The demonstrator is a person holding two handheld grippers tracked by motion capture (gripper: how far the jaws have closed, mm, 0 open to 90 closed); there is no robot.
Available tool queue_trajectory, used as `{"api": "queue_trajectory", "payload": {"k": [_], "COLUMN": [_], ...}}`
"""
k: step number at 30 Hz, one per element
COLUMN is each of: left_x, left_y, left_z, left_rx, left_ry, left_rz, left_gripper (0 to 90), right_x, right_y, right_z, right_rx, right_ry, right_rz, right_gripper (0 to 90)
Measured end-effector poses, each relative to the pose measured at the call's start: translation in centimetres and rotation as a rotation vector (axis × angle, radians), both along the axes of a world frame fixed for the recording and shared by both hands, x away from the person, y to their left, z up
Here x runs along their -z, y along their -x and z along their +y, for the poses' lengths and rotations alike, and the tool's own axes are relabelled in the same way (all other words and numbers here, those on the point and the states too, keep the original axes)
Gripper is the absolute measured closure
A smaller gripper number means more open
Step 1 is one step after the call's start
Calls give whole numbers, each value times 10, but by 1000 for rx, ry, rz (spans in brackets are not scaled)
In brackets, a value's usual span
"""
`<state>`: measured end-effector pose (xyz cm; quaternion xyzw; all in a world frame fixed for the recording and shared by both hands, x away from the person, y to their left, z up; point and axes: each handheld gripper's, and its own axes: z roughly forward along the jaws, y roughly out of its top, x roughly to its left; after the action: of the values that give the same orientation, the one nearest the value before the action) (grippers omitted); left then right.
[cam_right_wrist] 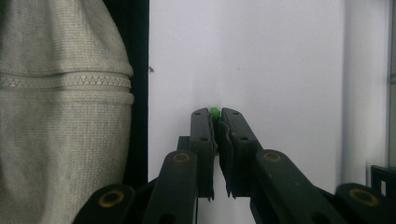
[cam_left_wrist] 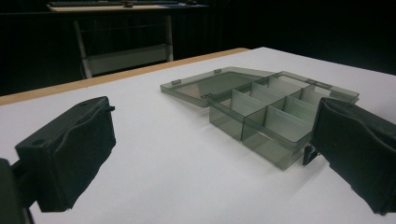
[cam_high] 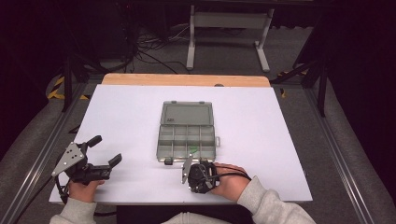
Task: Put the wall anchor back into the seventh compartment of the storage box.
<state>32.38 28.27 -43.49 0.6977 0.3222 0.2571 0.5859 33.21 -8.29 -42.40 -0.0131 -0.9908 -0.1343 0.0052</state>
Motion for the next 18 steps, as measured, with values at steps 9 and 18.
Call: {"api": "queue_trajectory", "payload": {"k": [9,18], "left_x": [0,0], "left_y": [0,0], "left_z": [0,0], "left_rx": [-1,-1], "left_ry": [2,1], "left_rz": [-2,-2], "left_gripper": [6,6], "right_x": [-17,-35], "right_y": [-6,-14], "right_z": [-2,-2], "right_rx": [14,36], "right_ry": [-30,-67], "right_rz": [-3,-24], "right_gripper": [838,838]}}
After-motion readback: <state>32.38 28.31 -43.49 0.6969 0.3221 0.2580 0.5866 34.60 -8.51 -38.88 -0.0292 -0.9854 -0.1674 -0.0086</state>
